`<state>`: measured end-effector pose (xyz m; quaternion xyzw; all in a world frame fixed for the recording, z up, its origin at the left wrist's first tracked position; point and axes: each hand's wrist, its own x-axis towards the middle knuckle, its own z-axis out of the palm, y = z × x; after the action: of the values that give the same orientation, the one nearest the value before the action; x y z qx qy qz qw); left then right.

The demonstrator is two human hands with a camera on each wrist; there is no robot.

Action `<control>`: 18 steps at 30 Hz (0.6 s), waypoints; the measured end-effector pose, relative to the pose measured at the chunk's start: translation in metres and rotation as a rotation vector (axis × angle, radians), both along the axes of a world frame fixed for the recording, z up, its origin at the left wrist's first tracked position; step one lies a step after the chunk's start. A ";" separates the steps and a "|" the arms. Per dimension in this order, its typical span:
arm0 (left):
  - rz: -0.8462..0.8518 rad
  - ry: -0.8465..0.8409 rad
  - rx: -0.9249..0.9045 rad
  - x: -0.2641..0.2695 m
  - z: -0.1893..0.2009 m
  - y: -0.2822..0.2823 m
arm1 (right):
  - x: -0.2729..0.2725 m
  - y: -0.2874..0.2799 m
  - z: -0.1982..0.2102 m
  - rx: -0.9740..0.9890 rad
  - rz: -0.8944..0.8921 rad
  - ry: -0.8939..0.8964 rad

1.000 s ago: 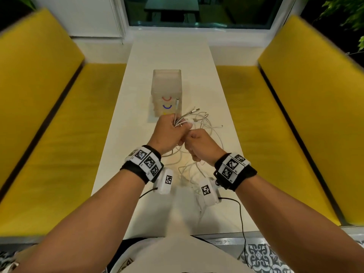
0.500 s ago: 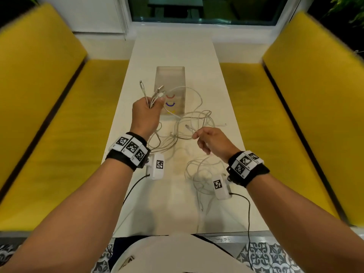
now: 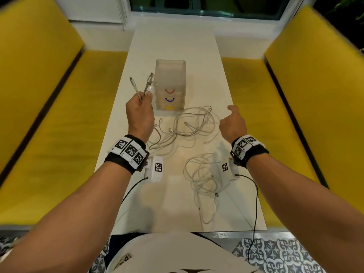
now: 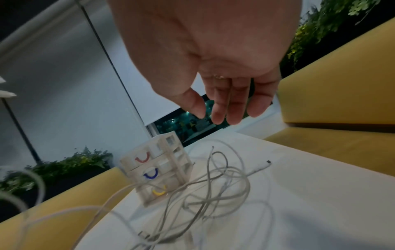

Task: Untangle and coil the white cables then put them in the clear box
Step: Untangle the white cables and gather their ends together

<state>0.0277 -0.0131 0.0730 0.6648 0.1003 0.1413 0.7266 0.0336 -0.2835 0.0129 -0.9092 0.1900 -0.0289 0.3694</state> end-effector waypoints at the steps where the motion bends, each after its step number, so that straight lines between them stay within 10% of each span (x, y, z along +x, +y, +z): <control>1: 0.004 0.000 -0.002 0.000 -0.001 0.000 | -0.007 0.006 0.002 -0.014 0.024 0.005; 9: -0.030 0.018 0.005 -0.004 -0.007 -0.011 | -0.066 0.055 0.000 -0.179 0.839 0.534; 18: -0.066 0.013 -0.011 -0.011 -0.007 -0.016 | -0.108 0.062 -0.044 -0.743 0.953 0.699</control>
<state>0.0164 -0.0289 0.0660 0.6646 0.0837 0.1125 0.7339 -0.0748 -0.2211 -0.0310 -0.9156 -0.1443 0.3675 -0.0765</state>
